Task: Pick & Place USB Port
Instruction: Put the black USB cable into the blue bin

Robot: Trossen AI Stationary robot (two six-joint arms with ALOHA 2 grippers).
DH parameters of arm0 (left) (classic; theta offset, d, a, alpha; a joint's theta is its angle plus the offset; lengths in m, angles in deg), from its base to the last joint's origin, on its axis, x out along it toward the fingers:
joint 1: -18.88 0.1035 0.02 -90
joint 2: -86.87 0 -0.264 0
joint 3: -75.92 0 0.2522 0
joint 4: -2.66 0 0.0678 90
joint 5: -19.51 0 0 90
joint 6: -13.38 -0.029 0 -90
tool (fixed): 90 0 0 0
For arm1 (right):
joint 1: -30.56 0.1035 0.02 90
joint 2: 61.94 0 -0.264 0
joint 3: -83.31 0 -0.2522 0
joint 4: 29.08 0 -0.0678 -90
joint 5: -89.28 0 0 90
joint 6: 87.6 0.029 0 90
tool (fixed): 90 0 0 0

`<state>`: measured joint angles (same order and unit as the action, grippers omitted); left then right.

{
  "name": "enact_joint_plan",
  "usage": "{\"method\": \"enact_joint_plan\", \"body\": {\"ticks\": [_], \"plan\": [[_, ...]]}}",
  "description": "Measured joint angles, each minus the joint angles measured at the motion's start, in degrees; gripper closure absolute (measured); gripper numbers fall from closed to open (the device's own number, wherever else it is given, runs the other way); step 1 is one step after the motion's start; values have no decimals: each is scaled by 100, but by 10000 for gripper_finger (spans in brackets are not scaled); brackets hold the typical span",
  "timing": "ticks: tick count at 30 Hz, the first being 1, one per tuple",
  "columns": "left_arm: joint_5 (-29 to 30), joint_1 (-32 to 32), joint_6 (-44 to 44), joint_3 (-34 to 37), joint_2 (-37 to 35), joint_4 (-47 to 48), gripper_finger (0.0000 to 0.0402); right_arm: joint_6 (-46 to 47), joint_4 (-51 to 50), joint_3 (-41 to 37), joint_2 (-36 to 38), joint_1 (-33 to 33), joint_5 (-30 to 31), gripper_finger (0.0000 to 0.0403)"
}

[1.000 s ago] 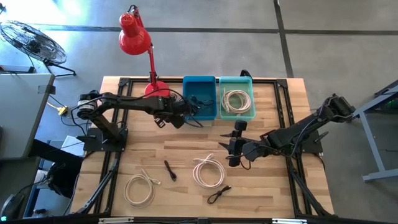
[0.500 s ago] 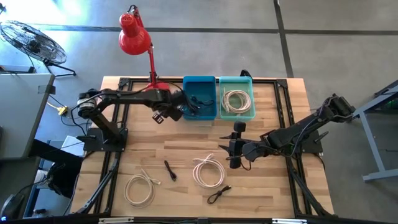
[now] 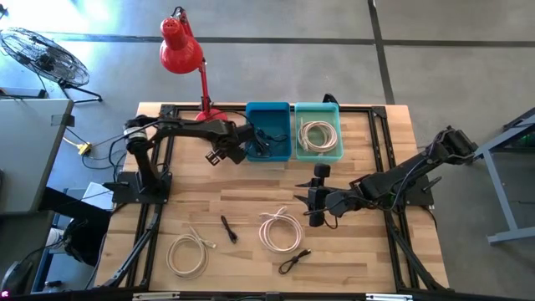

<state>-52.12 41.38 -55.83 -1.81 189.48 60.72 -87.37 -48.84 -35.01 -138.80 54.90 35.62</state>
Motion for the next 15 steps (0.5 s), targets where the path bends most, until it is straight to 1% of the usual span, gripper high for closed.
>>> {"method": "enact_joint_plan", "body": {"ticks": [4,9,12,15], "plan": [[305,-1,-58,-5,191,-131,241,0,-19,0,0,0,5,263],[321,-2,-103,-9,245,-248,241,0,-44,0,0,0,-8,263],[252,0,-105,-7,256,-371,241,0,-48,0,0,0,-9,263],[-152,5,-58,-7,256,-459,241,10,-63,0,0,0,-11,263]]}}
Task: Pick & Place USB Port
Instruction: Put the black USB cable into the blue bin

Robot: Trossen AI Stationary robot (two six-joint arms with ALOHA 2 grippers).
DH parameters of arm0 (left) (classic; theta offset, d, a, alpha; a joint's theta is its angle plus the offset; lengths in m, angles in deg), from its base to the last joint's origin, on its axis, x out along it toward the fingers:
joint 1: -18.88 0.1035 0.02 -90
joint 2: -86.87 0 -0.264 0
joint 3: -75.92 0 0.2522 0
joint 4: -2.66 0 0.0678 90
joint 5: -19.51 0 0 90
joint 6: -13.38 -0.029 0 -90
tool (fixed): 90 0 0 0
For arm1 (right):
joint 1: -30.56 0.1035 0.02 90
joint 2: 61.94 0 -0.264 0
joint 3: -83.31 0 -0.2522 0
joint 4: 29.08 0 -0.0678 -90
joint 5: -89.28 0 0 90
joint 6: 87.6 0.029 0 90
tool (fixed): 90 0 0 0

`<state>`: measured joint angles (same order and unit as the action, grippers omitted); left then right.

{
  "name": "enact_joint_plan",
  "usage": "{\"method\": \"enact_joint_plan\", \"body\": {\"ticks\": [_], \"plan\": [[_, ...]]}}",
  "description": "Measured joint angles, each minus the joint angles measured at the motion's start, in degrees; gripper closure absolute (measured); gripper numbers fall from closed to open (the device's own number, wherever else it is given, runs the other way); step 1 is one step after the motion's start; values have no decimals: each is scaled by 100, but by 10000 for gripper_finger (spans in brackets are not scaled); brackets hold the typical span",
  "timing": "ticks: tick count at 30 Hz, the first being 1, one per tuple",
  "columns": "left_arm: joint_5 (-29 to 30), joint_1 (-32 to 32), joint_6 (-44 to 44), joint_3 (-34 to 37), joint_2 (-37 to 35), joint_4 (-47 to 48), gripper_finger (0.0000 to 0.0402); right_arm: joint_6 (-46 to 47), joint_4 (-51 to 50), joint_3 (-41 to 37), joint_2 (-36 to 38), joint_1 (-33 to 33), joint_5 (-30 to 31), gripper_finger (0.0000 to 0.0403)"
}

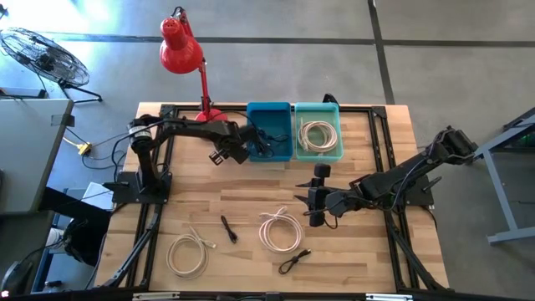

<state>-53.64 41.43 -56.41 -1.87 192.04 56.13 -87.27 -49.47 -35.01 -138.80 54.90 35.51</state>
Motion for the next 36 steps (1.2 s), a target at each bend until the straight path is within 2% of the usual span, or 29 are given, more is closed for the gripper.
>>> {"method": "enact_joint_plan", "body": {"ticks": [3,5,10,11,19,21,30,36], "plan": [[-138,6,87,-5,35,-20,253,116,-22,0,0,0,-1,263],[-129,1,106,-9,44,57,275,117,-49,0,0,0,-4,263],[6,-10,239,-20,186,290,377,139,-81,0,0,0,-6,263],[74,-14,323,-20,240,306,387,138,-83,0,0,0,-6,263],[299,-49,1285,-14,198,514,397,138,-111,0,0,0,-4,263],[561,-173,1714,-10,204,599,398,139,-130,0,0,0,-4,263],[1524,-1188,2750,4,-11,1695,400,224,-165,0,0,0,-4,263],[2018,-1844,3301,-405,-351,2324,400,243,-171,0,0,-10,0,263]]}}
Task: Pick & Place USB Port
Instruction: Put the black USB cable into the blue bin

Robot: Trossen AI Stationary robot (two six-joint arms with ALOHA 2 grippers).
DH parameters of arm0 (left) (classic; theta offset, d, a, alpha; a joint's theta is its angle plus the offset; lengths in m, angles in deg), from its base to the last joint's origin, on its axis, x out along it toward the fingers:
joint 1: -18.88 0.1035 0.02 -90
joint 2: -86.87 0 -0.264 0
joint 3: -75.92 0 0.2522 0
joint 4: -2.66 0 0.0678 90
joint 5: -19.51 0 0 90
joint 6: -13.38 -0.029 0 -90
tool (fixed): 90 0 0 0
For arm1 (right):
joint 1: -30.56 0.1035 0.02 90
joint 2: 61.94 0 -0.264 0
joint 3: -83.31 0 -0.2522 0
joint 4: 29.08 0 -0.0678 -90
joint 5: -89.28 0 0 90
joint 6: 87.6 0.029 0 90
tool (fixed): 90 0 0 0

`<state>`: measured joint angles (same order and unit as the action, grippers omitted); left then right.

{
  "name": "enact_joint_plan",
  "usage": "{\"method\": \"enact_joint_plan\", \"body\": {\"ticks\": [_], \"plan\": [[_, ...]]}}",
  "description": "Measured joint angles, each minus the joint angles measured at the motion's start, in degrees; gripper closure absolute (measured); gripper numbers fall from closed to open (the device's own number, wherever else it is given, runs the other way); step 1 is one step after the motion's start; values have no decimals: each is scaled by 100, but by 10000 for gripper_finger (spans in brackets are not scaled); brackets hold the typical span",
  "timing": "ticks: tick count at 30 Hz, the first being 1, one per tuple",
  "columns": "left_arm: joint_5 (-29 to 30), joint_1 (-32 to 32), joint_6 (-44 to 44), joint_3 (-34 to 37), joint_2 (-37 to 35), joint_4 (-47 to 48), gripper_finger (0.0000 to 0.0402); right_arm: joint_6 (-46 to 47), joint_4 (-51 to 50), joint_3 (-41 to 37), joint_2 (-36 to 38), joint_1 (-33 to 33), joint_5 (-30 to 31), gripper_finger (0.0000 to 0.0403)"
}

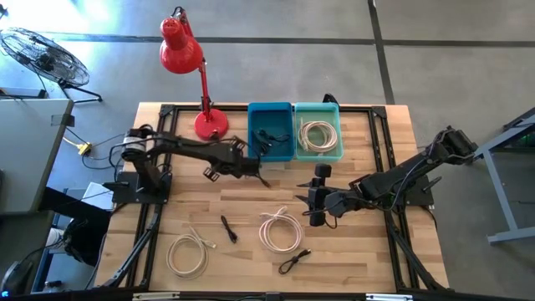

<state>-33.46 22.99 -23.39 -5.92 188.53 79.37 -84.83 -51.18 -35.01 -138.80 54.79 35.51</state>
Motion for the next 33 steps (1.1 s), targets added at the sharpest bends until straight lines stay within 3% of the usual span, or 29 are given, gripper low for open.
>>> {"method": "enact_joint_plan", "body": {"ticks": [4,9,13,18,25,33], "plan": [[309,-325,101,-460,-282,-128,401,45,-2,0,0,-81,-55,263],[280,-505,-387,-938,-657,-1230,401,166,-8,0,0,-222,-278,263],[-744,-334,-1169,-988,-896,-2543,401,291,-132,0,0,-290,-485,263],[-2237,309,-1212,-988,-891,-3392,401,537,-413,0,0,-298,-511,263],[-3197,976,-645,-994,-616,-3748,402,776,-866,0,0,-278,-519,263],[-3581,1170,-786,-981,-280,-3805,401,774,-875,0,0,-276,-509,263]]}}
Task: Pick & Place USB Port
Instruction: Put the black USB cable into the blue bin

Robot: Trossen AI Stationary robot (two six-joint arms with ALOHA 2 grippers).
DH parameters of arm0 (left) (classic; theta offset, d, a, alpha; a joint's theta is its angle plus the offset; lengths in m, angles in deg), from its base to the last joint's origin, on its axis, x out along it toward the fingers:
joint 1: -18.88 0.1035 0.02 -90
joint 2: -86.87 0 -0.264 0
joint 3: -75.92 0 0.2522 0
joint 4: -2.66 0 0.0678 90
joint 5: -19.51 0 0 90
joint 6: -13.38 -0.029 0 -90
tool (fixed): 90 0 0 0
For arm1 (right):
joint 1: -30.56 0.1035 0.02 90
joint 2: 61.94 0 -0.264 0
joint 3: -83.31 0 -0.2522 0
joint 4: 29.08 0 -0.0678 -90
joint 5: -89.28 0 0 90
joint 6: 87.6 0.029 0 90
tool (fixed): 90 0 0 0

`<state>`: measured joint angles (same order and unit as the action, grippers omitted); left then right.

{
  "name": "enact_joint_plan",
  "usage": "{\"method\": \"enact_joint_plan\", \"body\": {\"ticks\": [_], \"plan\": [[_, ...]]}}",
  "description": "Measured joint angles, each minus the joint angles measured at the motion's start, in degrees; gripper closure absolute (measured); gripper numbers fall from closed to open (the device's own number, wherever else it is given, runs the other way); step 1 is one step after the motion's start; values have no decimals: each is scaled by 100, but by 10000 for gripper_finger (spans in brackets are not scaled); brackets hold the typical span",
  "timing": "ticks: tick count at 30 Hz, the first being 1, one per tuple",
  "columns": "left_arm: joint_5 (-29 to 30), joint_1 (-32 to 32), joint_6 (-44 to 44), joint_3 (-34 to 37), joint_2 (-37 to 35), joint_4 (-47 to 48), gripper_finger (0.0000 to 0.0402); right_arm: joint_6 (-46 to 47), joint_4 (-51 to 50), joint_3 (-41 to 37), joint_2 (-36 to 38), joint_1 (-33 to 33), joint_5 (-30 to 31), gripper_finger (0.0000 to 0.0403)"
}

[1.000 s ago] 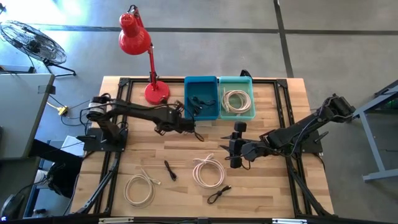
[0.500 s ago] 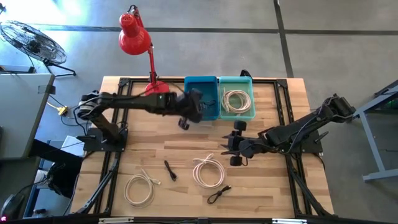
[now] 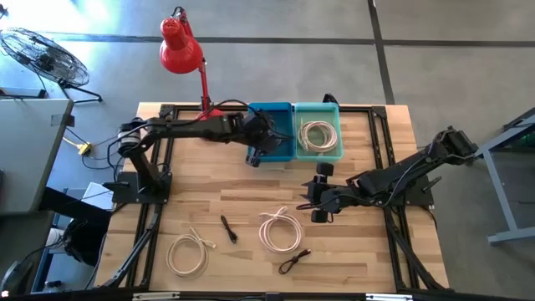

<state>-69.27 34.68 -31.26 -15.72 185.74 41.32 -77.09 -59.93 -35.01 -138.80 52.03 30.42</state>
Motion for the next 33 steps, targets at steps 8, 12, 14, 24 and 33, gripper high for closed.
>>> {"method": "enact_joint_plan", "body": {"ticks": [8,12,14,24,33], "plan": [[-241,-4,-109,-1,239,13,402,0,58,0,0,0,8,263],[-320,-4,-193,-1,243,-2,402,0,62,0,0,0,9,263],[-400,-4,-198,-1,243,24,402,0,62,0,0,0,9,263],[306,-2,171,-3,243,145,355,0,60,0,0,0,-15,263],[389,-6,179,-3,243,618,294,0,59,0,0,0,-22,263]]}}
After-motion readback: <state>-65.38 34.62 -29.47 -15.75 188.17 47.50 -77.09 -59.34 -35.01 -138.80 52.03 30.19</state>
